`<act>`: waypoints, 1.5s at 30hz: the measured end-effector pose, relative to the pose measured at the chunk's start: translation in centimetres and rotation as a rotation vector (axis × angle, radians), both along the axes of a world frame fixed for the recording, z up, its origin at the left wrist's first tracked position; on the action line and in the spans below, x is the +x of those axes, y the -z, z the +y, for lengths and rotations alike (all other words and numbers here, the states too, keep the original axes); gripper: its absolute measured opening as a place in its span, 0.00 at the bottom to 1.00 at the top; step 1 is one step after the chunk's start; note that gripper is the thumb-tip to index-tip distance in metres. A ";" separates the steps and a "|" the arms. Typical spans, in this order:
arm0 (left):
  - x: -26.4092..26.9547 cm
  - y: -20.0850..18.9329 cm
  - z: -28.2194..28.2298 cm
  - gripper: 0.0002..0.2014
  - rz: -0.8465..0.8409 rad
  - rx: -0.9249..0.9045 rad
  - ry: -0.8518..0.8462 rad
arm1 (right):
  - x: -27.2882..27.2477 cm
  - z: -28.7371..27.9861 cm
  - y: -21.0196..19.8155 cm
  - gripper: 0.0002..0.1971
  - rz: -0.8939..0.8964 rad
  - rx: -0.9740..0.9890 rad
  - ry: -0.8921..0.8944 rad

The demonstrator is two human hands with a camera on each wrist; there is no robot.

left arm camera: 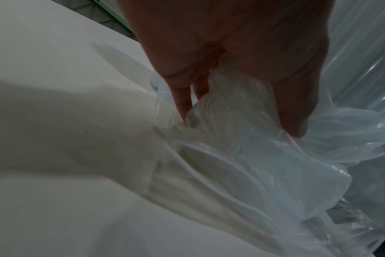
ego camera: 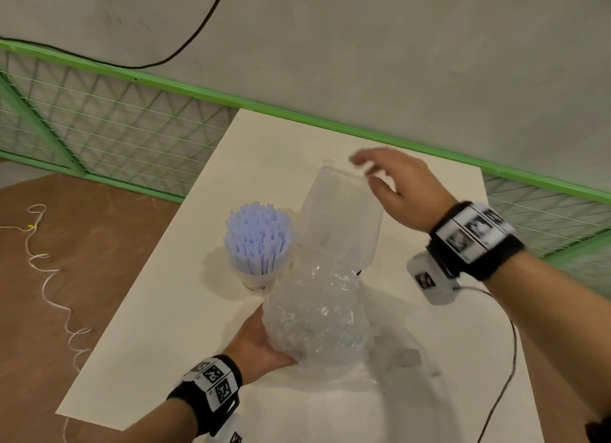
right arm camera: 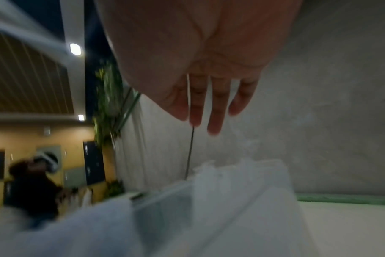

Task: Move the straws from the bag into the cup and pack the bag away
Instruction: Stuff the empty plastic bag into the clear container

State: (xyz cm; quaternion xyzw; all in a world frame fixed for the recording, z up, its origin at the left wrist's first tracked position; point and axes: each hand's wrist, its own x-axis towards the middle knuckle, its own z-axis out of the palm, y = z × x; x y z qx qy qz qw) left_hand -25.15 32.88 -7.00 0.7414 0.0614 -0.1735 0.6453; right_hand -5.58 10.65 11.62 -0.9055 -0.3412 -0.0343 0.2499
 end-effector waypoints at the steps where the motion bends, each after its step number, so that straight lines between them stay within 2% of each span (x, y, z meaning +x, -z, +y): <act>1: 0.0 -0.1 -0.1 0.43 0.005 0.006 0.001 | -2.0 -0.7 -0.3 0.23 0.025 0.074 -0.017; 3: 0.0 -0.1 -0.2 0.41 0.004 0.015 0.002 | -6.3 -2.4 -0.2 0.27 0.150 0.118 -0.021; 6: 0.0 0.0 -0.1 0.40 -0.010 0.025 0.007 | -12.2 -4.2 1.2 0.30 0.384 0.078 -0.026; 9: 0.0 0.2 -0.1 0.39 -0.027 0.040 0.003 | -16.2 -4.2 3.5 0.38 0.482 0.097 -0.015; 11: 0.0 0.3 -0.1 0.37 -0.019 0.038 -0.009 | -17.6 -3.4 4.7 0.38 0.447 0.133 0.032; 16: 0.1 0.4 0.1 0.41 -0.025 0.055 -0.004 | -18.6 -1.8 6.1 0.22 0.248 0.264 0.138; 20: 0.2 0.2 0.0 0.38 -0.034 0.055 0.004 | -18.6 -0.9 7.0 0.21 0.209 0.343 0.188; 26: 0.3 0.2 0.2 0.41 -0.051 0.057 0.027 | -18.3 0.3 8.4 0.08 0.110 0.385 0.198; 28: 0.3 0.0 0.1 0.40 -0.048 0.071 0.037 | -18.5 0.6 8.7 0.07 0.138 0.382 0.232; 32: 0.3 -0.2 0.0 0.39 -0.047 0.082 0.034 | -18.6 0.8 9.2 0.14 0.155 0.372 0.282; 37: 0.3 0.1 0.1 0.40 -0.036 0.082 0.034 | -18.7 1.1 10.0 0.11 0.019 0.363 0.299; 41: 0.2 -0.1 -0.1 0.37 -0.054 0.086 0.042 | -18.8 1.5 10.6 0.08 0.055 0.440 0.354; 45: 0.2 -0.1 -0.1 0.39 -0.059 0.100 0.034 | -18.6 1.5 10.4 0.12 0.063 0.345 0.419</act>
